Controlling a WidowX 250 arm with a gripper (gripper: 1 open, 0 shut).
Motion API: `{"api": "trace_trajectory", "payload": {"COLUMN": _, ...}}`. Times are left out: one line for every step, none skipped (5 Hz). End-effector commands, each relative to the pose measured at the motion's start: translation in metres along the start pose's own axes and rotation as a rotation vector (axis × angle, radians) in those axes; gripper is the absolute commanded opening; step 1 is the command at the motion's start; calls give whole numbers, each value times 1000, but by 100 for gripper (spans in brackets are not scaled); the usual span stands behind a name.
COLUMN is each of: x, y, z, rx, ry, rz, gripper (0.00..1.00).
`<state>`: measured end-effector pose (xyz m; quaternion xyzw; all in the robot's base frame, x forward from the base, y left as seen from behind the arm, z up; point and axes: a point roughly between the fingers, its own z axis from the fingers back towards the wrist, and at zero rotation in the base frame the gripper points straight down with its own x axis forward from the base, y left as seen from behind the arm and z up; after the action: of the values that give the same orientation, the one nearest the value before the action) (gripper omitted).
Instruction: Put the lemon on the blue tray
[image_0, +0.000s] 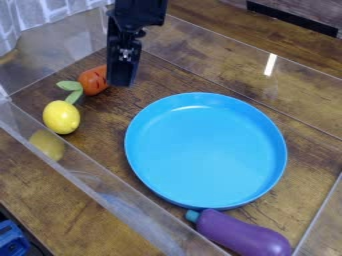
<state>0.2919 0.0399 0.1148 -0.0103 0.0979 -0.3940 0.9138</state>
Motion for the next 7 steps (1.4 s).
{"api": "trace_trajectory", "payload": {"x": -4, "y": 16, "z": 17, "rx": 49, "ry": -27, "rz": -19, "gripper": 100}}
{"api": "trace_trajectory", "payload": {"x": -2, "y": 19, "z": 20, "rx": 48, "ry": -24, "rz": -39, "gripper": 100}}
{"api": "trace_trajectory", "payload": {"x": -7, "y": 24, "z": 11, "rx": 42, "ry": -24, "rz": 12, "gripper": 100}}
{"api": "trace_trajectory", "payload": {"x": -11, "y": 28, "z": 2, "rx": 34, "ry": -25, "rz": 64, "gripper": 100}}
{"api": "trace_trajectory", "payload": {"x": -10, "y": 29, "z": 13, "rx": 45, "ry": -16, "rz": 11, "gripper": 100}}
{"api": "trace_trajectory", "payload": {"x": -13, "y": 32, "z": 21, "rx": 60, "ry": -3, "rz": -53, "gripper": 100}}
{"api": "trace_trajectory", "payload": {"x": -17, "y": 35, "z": 29, "rx": 78, "ry": 17, "rz": -128, "gripper": 100}}
